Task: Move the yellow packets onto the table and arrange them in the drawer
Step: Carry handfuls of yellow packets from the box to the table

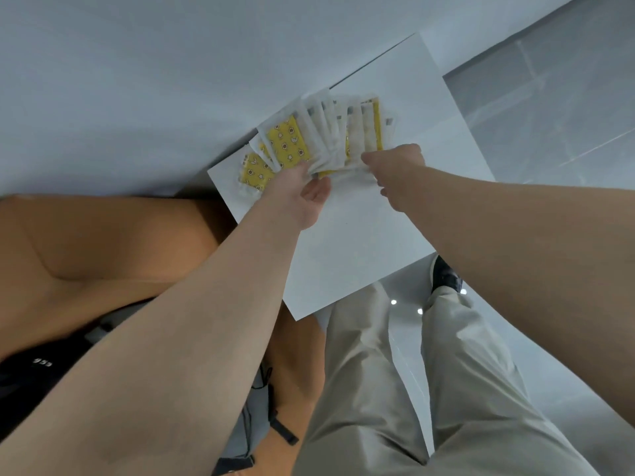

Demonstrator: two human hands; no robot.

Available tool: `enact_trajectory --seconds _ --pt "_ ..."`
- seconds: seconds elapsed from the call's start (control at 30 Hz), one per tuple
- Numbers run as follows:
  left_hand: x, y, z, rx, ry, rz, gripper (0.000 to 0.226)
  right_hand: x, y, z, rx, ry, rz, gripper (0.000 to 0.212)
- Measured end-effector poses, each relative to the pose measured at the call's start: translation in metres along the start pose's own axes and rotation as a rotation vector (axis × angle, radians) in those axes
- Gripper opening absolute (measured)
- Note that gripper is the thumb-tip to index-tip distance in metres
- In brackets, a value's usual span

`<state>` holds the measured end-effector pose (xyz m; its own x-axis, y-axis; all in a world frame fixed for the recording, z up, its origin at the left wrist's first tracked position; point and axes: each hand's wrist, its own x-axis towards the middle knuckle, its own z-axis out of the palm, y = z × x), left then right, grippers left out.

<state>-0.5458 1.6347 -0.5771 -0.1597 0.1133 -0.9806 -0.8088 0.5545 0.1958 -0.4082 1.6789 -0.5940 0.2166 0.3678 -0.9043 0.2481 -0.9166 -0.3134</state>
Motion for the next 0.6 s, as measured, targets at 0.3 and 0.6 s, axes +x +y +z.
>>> enact_trajectory --seconds 0.3,0.6 --pt "0.008 0.009 0.000 -0.077 0.004 -0.015 0.015 0.001 0.000 0.002 0.128 -0.003 0.049 0.010" --pt "0.004 0.018 -0.006 -0.150 -0.007 -0.014 0.009 0.006 -0.004 0.006 0.151 0.028 0.037 0.014"
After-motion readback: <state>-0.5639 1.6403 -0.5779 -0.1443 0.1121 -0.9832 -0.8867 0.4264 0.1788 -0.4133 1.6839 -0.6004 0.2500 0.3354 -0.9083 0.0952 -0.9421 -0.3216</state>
